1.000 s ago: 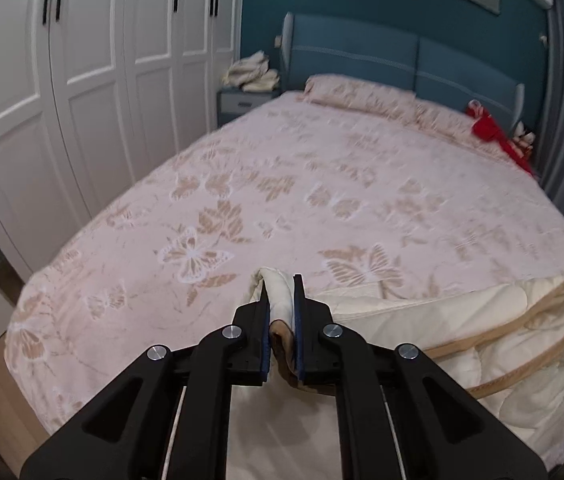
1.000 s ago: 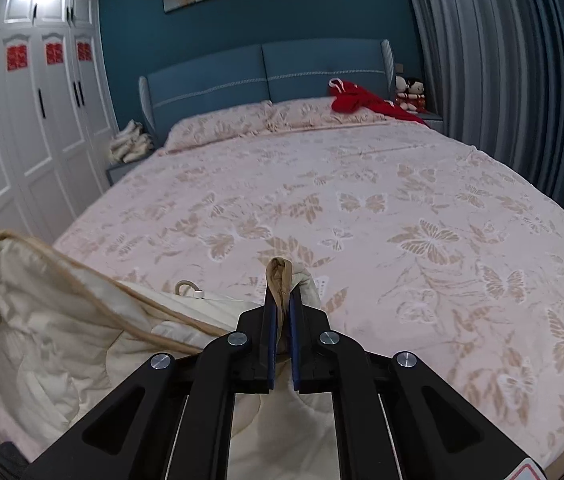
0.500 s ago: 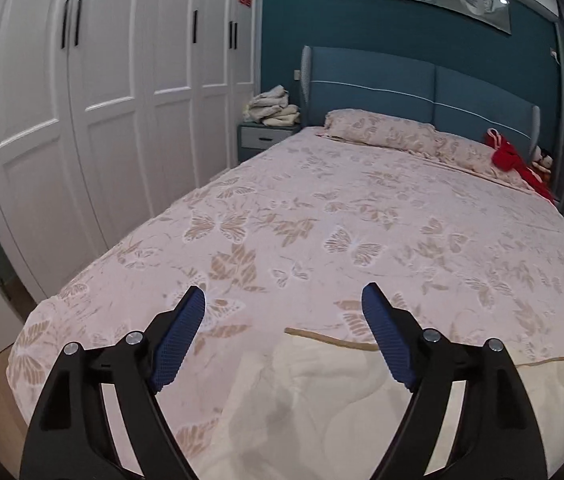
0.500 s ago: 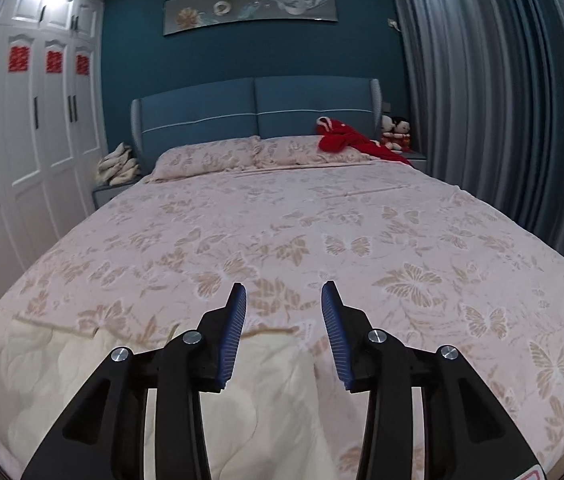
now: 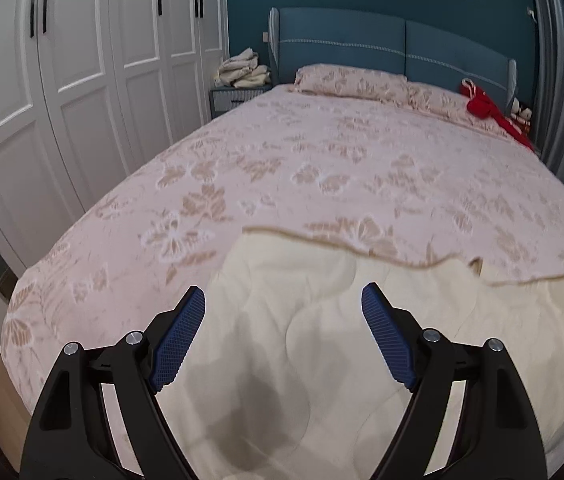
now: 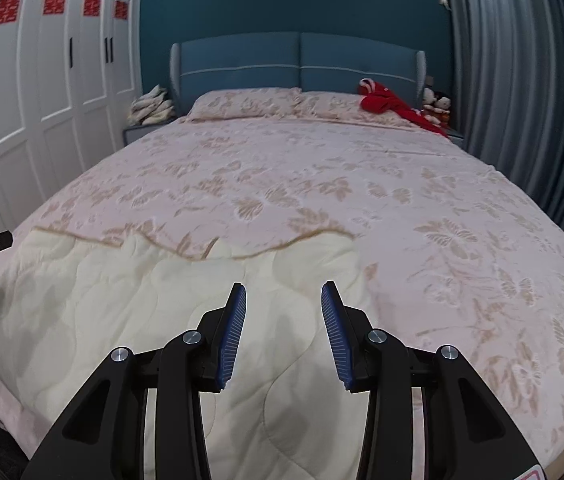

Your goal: Fold large clothes

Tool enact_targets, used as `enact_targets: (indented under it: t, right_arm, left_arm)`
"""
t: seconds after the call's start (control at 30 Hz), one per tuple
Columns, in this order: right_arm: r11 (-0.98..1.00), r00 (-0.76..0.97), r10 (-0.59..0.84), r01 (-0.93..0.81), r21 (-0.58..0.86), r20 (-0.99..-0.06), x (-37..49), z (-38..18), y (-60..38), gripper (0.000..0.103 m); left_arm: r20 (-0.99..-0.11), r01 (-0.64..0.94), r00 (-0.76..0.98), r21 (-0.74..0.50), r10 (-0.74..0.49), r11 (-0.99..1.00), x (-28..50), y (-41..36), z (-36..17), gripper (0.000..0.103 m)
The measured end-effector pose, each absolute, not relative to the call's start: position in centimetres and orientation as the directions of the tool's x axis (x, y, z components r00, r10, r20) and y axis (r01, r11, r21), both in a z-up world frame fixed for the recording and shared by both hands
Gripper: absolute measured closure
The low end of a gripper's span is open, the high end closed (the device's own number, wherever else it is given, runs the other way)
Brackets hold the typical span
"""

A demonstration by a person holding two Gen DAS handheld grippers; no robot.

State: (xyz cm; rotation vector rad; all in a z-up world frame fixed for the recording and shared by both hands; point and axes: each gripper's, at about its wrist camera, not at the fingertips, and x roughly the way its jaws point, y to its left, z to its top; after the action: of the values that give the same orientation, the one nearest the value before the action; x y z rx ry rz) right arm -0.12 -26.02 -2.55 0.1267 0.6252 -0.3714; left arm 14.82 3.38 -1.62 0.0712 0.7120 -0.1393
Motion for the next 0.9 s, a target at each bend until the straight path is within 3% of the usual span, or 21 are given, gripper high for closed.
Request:
enact_targets:
  t: [0.2,0.43,0.6,0.77,0.9]
  right_arm:
    - [0.951,0.739,-0.272,0.304,-0.055,-0.616,1.2,-4.8,-24.0,0.064]
    - [0.919,0.651,-0.392,0.307,-0.247,-0.650,1.7,-10.1,-24.1,0.066]
    - [0.920,0.622,-0.368,0.348,-0.177,-0.691,1.9,-9.3,-25.0,0.067]
    - [0.903,0.702,-0.372,0.425,-0.063,-0.607,3.6,-4.1,-26.2,0.062]
    - [0.898,0.718,-0.366,0.439,-0.024,-0.592,7.3,-2.8,-27.1,0.062]
  left_arm:
    - [-0.698,0.142,0.715,0.074,-0.050,0.987,15.0,2.8,-5.0,0.025]
    - [-0.710,0.153,0.703,0.194,0.031,0.969,15.9,2.8,-10.1,0.021]
    - [-0.720,0.144,0.693,0.157,0.014,0.977,16.1,3.1,-9.0,0.025]
    - [-0.665,0.134,0.741,0.012,-0.092,0.991,17.5,3.0,-3.7,0.026]
    - [-0.641,0.135,0.762,0.011,-0.097,0.991,20.7,1.0,-2.4,0.025]
